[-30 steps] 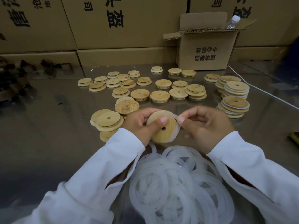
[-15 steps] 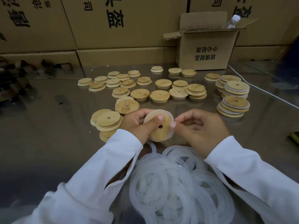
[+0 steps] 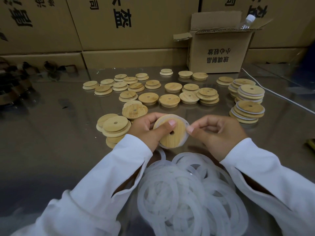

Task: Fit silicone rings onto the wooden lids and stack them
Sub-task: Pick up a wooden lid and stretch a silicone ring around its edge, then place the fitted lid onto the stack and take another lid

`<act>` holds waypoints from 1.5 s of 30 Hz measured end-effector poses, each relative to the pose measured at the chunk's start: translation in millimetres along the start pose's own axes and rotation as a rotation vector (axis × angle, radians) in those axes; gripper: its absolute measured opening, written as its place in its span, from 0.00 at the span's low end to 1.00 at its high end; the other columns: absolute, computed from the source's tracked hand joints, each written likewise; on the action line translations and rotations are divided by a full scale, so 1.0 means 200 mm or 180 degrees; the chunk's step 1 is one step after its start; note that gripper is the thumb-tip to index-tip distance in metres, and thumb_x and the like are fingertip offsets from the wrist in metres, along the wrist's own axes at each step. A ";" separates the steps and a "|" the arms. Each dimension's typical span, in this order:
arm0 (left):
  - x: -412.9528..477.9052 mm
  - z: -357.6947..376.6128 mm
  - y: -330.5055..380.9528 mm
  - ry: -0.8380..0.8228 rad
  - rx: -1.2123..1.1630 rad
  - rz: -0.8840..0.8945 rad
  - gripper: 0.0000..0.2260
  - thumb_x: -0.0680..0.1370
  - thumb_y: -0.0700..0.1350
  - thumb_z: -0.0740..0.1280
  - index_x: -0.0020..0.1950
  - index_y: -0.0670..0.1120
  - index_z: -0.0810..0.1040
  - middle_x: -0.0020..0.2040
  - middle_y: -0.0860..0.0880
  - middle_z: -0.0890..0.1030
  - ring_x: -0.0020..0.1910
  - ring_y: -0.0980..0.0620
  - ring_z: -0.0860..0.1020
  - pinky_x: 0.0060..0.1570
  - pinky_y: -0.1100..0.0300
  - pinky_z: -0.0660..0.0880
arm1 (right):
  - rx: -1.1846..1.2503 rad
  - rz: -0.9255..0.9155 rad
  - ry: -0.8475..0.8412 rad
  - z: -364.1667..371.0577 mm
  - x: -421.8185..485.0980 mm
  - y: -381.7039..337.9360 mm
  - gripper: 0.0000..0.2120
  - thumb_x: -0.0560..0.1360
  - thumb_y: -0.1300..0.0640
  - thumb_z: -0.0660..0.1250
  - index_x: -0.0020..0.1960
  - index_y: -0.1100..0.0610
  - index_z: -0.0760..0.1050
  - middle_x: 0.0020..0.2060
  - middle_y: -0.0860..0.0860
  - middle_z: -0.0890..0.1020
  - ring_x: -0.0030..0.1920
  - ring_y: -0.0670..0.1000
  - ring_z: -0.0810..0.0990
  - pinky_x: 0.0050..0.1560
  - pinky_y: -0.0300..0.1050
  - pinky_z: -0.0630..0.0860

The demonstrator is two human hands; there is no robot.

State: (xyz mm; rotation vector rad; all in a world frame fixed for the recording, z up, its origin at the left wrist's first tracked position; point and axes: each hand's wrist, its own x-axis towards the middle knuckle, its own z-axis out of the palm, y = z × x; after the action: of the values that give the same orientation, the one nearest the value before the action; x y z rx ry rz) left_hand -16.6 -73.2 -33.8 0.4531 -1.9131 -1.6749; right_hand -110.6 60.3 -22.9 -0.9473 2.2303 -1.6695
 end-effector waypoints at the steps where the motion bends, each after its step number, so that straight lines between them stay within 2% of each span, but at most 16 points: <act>1: 0.00 0.00 0.00 -0.0012 -0.0075 -0.0011 0.02 0.70 0.46 0.69 0.40 0.53 0.80 0.34 0.55 0.83 0.37 0.57 0.81 0.45 0.52 0.79 | 0.0019 0.0034 -0.0020 0.00 0.00 0.00 0.09 0.68 0.56 0.72 0.30 0.49 0.79 0.30 0.43 0.82 0.31 0.41 0.78 0.27 0.30 0.71; 3: 0.00 0.00 -0.01 -0.0020 -0.0394 -0.0137 0.04 0.68 0.46 0.69 0.41 0.50 0.80 0.33 0.53 0.83 0.36 0.57 0.81 0.41 0.56 0.80 | -0.0008 0.0035 -0.0062 -0.01 0.01 -0.01 0.09 0.68 0.56 0.72 0.30 0.49 0.79 0.29 0.42 0.82 0.32 0.39 0.78 0.31 0.32 0.71; 5: 0.01 0.02 -0.01 -0.0002 -0.0743 -0.0308 0.03 0.71 0.41 0.67 0.42 0.46 0.80 0.32 0.52 0.83 0.34 0.56 0.81 0.36 0.60 0.80 | -0.0037 -0.0022 -0.0110 -0.01 0.01 -0.02 0.09 0.68 0.58 0.72 0.30 0.49 0.78 0.28 0.41 0.81 0.33 0.39 0.78 0.36 0.33 0.71; 9: 0.01 0.03 -0.03 0.0090 -0.1084 -0.0539 0.05 0.73 0.39 0.65 0.42 0.44 0.81 0.34 0.48 0.83 0.36 0.53 0.82 0.39 0.59 0.80 | -0.0109 -0.0102 -0.0154 -0.01 0.00 -0.04 0.10 0.69 0.60 0.71 0.31 0.49 0.78 0.29 0.44 0.81 0.35 0.42 0.79 0.41 0.35 0.73; 14: 0.01 0.03 -0.03 0.0103 -0.0997 -0.0472 0.04 0.73 0.40 0.66 0.43 0.45 0.81 0.36 0.48 0.84 0.38 0.51 0.82 0.42 0.56 0.80 | -0.0463 -0.0162 -0.0525 -0.03 0.01 -0.05 0.08 0.71 0.58 0.69 0.34 0.49 0.77 0.34 0.46 0.81 0.38 0.46 0.79 0.46 0.39 0.75; 20: 0.01 0.02 -0.03 0.0175 -0.0862 -0.0382 0.03 0.72 0.41 0.68 0.43 0.46 0.81 0.37 0.49 0.84 0.41 0.49 0.82 0.43 0.56 0.79 | -0.0624 -0.0165 -0.0725 -0.02 0.01 -0.05 0.07 0.72 0.58 0.68 0.36 0.50 0.76 0.37 0.51 0.82 0.44 0.53 0.80 0.52 0.50 0.77; 23: 0.01 0.02 -0.02 0.0145 -0.0682 -0.0263 0.08 0.65 0.47 0.69 0.43 0.48 0.82 0.41 0.47 0.84 0.46 0.46 0.82 0.49 0.51 0.78 | -0.0532 -0.0186 -0.0716 -0.03 0.01 -0.04 0.07 0.72 0.58 0.68 0.36 0.51 0.77 0.37 0.52 0.82 0.43 0.54 0.81 0.52 0.51 0.77; 25: 0.01 0.02 -0.02 0.0065 -0.0620 -0.0255 0.09 0.66 0.47 0.69 0.45 0.48 0.81 0.42 0.46 0.84 0.47 0.46 0.81 0.49 0.50 0.78 | -0.0420 -0.0178 -0.0715 -0.03 0.02 -0.04 0.06 0.71 0.59 0.69 0.36 0.51 0.78 0.36 0.52 0.82 0.42 0.53 0.81 0.50 0.48 0.78; 28: 0.01 0.02 -0.01 0.0063 -0.0782 -0.0343 0.05 0.72 0.41 0.67 0.46 0.45 0.80 0.36 0.49 0.84 0.38 0.53 0.82 0.42 0.57 0.80 | -0.0098 -0.0126 -0.0608 -0.03 0.02 -0.02 0.06 0.70 0.59 0.70 0.35 0.52 0.78 0.33 0.52 0.82 0.37 0.49 0.80 0.45 0.42 0.77; 31: 0.01 0.02 -0.01 0.0207 -0.0742 -0.0393 0.03 0.73 0.40 0.67 0.44 0.46 0.80 0.34 0.51 0.83 0.36 0.54 0.81 0.42 0.57 0.80 | 0.0106 0.0004 -0.0432 -0.02 0.03 0.00 0.03 0.70 0.56 0.69 0.37 0.53 0.77 0.29 0.49 0.81 0.32 0.44 0.79 0.40 0.36 0.75; 35: 0.01 0.02 -0.01 0.0155 -0.0640 -0.0378 0.03 0.73 0.41 0.67 0.43 0.47 0.80 0.36 0.49 0.83 0.40 0.50 0.81 0.46 0.53 0.79 | 0.0315 0.0209 -0.0528 0.00 0.03 0.01 0.03 0.72 0.56 0.67 0.43 0.55 0.76 0.30 0.51 0.82 0.31 0.46 0.80 0.38 0.39 0.77; 39: -0.01 0.04 0.00 0.0024 -0.0304 -0.0210 0.04 0.74 0.41 0.67 0.43 0.49 0.80 0.40 0.46 0.83 0.45 0.45 0.81 0.52 0.49 0.77 | 0.0145 0.0103 -0.0688 0.00 0.02 -0.01 0.01 0.71 0.59 0.68 0.42 0.55 0.76 0.33 0.55 0.82 0.30 0.46 0.80 0.38 0.37 0.79; 42: -0.02 0.04 0.01 -0.0003 -0.0280 -0.0228 0.05 0.75 0.40 0.66 0.47 0.49 0.79 0.44 0.47 0.83 0.46 0.47 0.81 0.47 0.54 0.80 | -0.0102 0.0159 -0.0616 -0.03 0.05 0.00 0.04 0.73 0.60 0.67 0.40 0.54 0.75 0.30 0.51 0.79 0.27 0.44 0.78 0.37 0.38 0.78; 44: -0.01 0.02 0.01 0.0132 -0.0119 -0.0127 0.06 0.75 0.39 0.67 0.47 0.50 0.78 0.45 0.48 0.82 0.45 0.51 0.81 0.43 0.60 0.80 | -0.0213 0.0412 -0.0267 -0.07 0.10 0.03 0.07 0.74 0.61 0.66 0.38 0.54 0.74 0.27 0.51 0.77 0.26 0.47 0.76 0.38 0.42 0.77; 45: 0.00 0.00 0.01 0.0191 0.0074 -0.0010 0.07 0.75 0.39 0.67 0.46 0.51 0.78 0.44 0.48 0.82 0.45 0.51 0.80 0.44 0.60 0.79 | -0.0258 0.0595 -0.0031 -0.10 0.13 0.05 0.08 0.74 0.61 0.65 0.37 0.55 0.73 0.26 0.52 0.77 0.26 0.48 0.76 0.37 0.44 0.76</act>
State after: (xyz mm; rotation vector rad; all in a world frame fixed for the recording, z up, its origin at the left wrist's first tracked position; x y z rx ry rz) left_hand -16.4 -71.6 -31.7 0.5100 -1.8911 -1.6245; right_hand -144.0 62.4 -19.5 -0.7360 2.3156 -1.5014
